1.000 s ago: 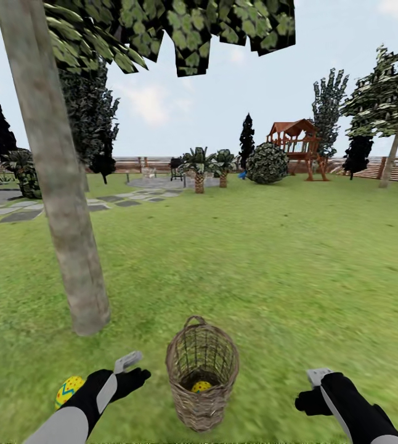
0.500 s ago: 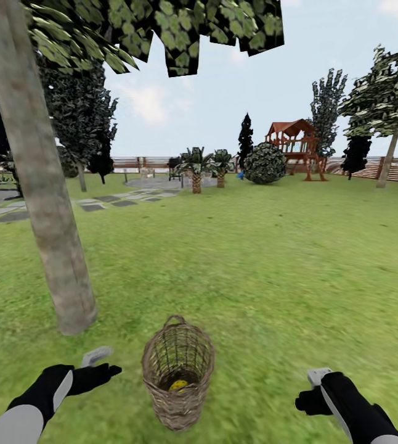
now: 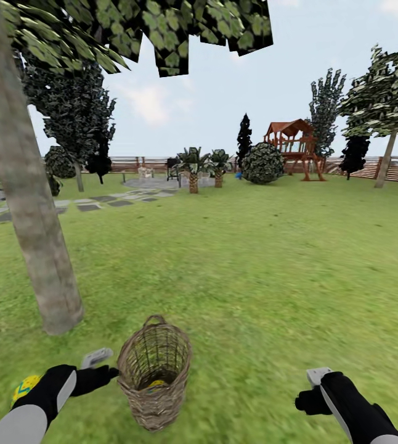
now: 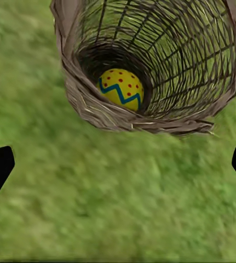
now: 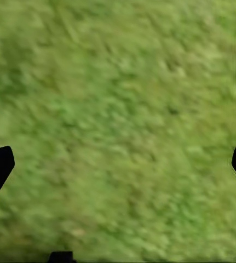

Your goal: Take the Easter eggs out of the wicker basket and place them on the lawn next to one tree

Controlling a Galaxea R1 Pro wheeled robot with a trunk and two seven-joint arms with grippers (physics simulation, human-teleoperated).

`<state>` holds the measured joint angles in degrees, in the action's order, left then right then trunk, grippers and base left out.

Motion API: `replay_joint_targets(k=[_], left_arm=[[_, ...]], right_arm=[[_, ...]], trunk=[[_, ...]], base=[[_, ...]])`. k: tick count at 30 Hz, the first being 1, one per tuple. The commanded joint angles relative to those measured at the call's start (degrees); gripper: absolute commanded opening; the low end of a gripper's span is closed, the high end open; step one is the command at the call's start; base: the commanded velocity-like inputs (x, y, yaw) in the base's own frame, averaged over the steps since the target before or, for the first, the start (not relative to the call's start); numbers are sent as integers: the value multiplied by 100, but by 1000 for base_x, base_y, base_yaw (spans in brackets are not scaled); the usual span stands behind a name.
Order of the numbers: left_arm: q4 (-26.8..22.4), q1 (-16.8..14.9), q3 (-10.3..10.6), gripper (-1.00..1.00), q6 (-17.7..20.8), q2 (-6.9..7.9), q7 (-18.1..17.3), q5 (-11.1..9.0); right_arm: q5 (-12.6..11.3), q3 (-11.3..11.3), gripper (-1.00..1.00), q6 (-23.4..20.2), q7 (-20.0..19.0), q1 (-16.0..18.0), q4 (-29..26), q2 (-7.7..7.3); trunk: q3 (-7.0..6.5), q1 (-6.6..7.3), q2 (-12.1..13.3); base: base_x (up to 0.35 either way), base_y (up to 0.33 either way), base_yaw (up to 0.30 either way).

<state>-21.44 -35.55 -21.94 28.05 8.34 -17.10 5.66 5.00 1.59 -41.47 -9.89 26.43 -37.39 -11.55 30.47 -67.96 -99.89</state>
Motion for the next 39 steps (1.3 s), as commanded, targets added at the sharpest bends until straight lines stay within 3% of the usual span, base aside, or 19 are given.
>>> replay_joint_targets(k=[1, 4, 6, 16, 39], left_arm=[[-12, -5, -47, 100, 34, -53, 129, 59], [-17, -5, -54, 100, 36, -142, 538, 44], [-14, -5, -53, 100, 37, -156, 602, 37], [5, -5, -88, 100, 42, -164, 594, 7], [34, -5, -102, 100, 16, -203, 623, -17]], right_arm=[[53, 17, 100, -19, -39, 2, -4, -5], [53, 17, 100, -19, -39, 2, -5, -5], [53, 17, 100, -19, -39, 2, -5, -5], [53, 19, 100, -19, -39, 2, 2, -3], [53, 17, 100, -1, -36, 2, 21, 4]], trunk=[[7, 0, -4], [7, 0, -4], [7, 0, -4], [-29, 44, 77], [-29, 44, 77]], base=[[0, -334, 0], [0, -334, 0], [0, -334, 0], [26, -163, 0], [279, 0, 0]])
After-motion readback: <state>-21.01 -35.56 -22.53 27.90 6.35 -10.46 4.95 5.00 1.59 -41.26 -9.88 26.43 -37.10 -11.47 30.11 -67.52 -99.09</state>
